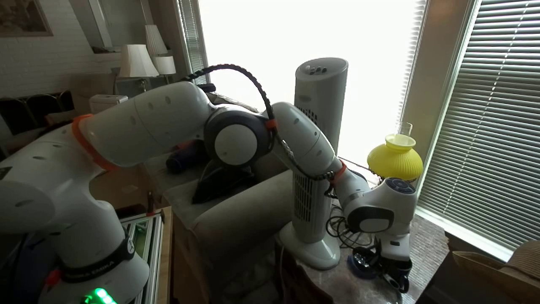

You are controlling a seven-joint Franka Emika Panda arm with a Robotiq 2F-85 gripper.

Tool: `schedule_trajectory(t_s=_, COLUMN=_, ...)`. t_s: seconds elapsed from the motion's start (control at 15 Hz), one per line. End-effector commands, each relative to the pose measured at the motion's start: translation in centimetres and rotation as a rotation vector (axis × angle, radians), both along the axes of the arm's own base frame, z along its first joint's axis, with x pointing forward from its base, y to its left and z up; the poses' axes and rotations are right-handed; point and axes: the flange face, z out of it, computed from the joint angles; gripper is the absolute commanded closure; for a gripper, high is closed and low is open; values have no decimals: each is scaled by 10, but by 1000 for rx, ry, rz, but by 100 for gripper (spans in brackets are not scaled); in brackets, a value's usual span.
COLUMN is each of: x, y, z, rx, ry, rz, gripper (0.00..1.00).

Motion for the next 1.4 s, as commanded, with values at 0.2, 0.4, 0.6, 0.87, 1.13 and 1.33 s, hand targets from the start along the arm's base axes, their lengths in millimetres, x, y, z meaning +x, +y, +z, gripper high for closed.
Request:
schedule_trajectory(t_s=0.2, x=5, y=-4, z=6, rx=-4, ry=9, rz=-2, gripper=94)
schedule_trajectory(t_s=0.4, x=7, y=-5, z=6, rx=20, ry=-22, rz=-1, gripper=94)
schedule_trajectory(t_s=0.6, x=6, y=0, z=1, rx=46, ry=-48, rz=-4, gripper=94)
schedule_trajectory(t_s=0.87, x=7, y=0, z=-6, rx=50, ry=-158, rz=-37, gripper=94)
schedule_trajectory(t_s=1.13, x=4, y=2, z=-11, rx=66, ry=-240, rz=-40, gripper=94)
schedule_trajectory(t_s=1.33, x=-2, y=8, z=-16, rx=88, ry=-277, rz=-24, gripper=94)
